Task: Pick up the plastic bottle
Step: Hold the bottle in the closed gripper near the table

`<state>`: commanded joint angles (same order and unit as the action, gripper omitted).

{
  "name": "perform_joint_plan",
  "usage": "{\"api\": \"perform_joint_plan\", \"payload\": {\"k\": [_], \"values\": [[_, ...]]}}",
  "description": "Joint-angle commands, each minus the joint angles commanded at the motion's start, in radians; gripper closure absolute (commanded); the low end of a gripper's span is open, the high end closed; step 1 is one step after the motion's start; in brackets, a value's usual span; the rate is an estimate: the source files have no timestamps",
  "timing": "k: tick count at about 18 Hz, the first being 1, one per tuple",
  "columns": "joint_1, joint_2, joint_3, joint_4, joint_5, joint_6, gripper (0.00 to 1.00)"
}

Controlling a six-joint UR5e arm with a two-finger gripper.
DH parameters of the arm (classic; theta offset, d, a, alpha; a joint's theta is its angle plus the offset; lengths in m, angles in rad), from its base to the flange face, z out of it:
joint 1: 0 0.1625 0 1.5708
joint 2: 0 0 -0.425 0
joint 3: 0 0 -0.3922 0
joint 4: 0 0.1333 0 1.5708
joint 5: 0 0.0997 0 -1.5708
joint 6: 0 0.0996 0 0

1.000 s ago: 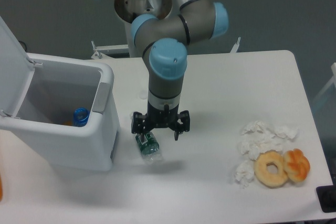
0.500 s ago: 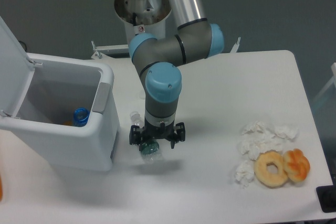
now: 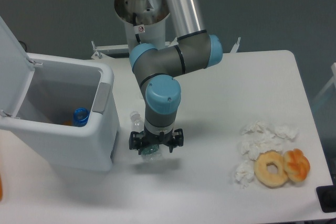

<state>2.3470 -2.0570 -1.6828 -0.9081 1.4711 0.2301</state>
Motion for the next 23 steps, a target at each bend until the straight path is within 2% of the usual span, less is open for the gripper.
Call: {"api": "perform_joint_plan", "payload": {"k": [4,11,23], "values": [[0.000,-0.008,0.031,-0.005,0.003,-0.005,0.00],[-0.002,-0.012,0.017,-0.006,0.003,-0.052,0.00],[-0.021,-0.061,0.021,-0.005,0.002,-0.052,0.00]]}}
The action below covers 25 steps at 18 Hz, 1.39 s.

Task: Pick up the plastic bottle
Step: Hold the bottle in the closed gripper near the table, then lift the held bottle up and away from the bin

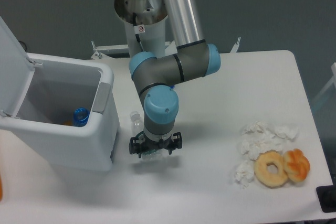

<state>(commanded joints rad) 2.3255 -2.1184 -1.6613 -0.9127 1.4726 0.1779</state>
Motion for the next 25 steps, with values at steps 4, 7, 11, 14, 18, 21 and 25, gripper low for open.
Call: {"api": "perform_joint_plan", "payload": {"k": [4,7,11,14,18,21,25], "values": [[-0.002,0.003,-0.005,0.000,-0.002,0.005,0.00],[-0.002,0.009,-0.011,-0.002,0.000,0.012,0.05],[-0.002,0.011,-0.014,-0.002,0.002,0.012,0.07],[-0.002,0.011,-0.015,-0.003,0.003,0.012,0.11],[-0.002,0.011,-0.014,-0.003,0.005,0.012,0.19],[-0.003,0.012,-0.014,-0.003,0.006,0.012,0.23],[-0.003,0.012,-0.015,-0.003,0.006,0.014,0.34]]}}
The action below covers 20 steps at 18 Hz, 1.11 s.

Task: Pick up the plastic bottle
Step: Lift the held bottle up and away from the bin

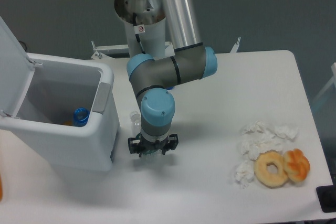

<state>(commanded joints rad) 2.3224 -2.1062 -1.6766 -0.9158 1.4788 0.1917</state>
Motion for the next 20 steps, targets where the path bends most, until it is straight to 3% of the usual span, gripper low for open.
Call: {"api": "perform_joint_plan", "payload": {"k": [10,20], "values": [[0.002,0.024,0.028,-0.002,0.015,0.014,0.34],[0.058,0.138,0.089,-0.008,0.052,0.348,0.34]]}}
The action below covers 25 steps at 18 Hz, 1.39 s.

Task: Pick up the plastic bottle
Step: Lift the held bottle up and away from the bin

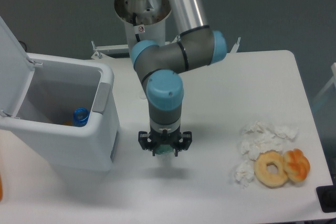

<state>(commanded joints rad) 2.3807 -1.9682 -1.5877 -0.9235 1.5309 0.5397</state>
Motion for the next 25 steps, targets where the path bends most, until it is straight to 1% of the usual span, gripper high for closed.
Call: {"api": "perform_joint_plan", "payload": {"k": [2,4,5,7,9,10,12,15,19,25], "values": [[-0.005,0.023,0.005,0.002,0.023,0.095,0.34],[-0.006,0.032,0.011,0.005,0.079,0.224,0.34],[-0.003,0.034,0.021,0.000,0.083,0.267,0.34],[-0.003,0.037,0.025,0.000,0.075,0.310,0.34],[0.008,0.083,0.032,0.000,0.074,0.362,0.35],[0.006,0.089,0.037,0.003,0.075,0.376,0.35],[0.002,0.084,0.077,0.003,0.072,0.381,0.35],[-0.002,0.086,0.083,0.006,0.052,0.379,0.35],[-0.001,0.098,0.054,0.003,0.046,0.379,0.35],[-0.003,0.101,0.057,0.005,0.046,0.379,0.35]]}}
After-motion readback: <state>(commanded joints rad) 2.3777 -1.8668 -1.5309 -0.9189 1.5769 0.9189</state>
